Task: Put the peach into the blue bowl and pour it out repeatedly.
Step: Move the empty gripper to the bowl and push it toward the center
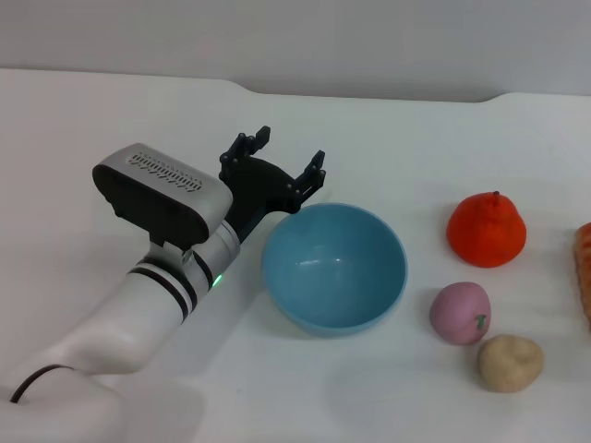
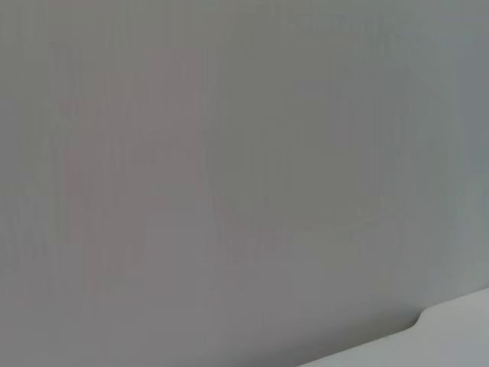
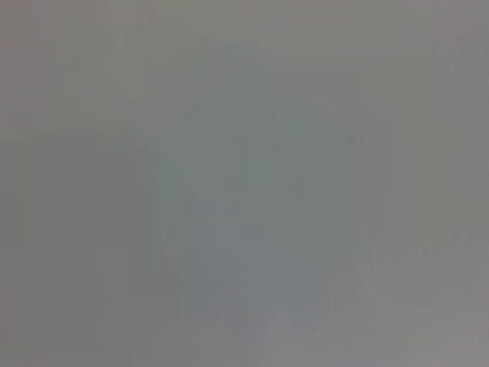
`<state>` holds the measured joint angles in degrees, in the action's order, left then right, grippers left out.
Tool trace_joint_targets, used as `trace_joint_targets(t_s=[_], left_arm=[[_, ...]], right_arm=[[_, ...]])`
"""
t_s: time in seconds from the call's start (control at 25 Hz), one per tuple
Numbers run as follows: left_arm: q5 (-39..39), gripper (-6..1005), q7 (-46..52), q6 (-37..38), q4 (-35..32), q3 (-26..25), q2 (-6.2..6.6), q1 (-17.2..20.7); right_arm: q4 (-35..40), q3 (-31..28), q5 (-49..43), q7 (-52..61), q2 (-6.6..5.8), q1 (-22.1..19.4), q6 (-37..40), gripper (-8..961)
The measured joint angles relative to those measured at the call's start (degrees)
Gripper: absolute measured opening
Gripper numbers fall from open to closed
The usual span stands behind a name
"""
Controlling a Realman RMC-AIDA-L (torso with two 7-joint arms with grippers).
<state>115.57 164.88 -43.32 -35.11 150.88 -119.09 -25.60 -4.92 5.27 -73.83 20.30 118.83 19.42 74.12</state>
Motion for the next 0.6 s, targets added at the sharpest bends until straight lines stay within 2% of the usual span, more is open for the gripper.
trace_joint_targets(t_s=[0.4, 0.48, 0.6], left_arm=[[0.0, 785, 0.0, 0.3, -0.6, -0.2, 0.07, -0.3], [0.0, 785, 0.0, 1.3, -2.6, -1.3, 0.42, 0.0], [0.3, 786, -0.3, 6.6, -7.5, -6.1, 1.67, 0.4]], right_arm=[[0.0, 0.0, 0.0, 0.0, 0.06, -0.1, -0.2, 671], [0.0, -0.2, 0.0, 0.0, 0.07, -0.2, -0.2, 670], [0.0, -0.6, 0.0, 0.0, 0.05, -0.2, -0.2, 670]])
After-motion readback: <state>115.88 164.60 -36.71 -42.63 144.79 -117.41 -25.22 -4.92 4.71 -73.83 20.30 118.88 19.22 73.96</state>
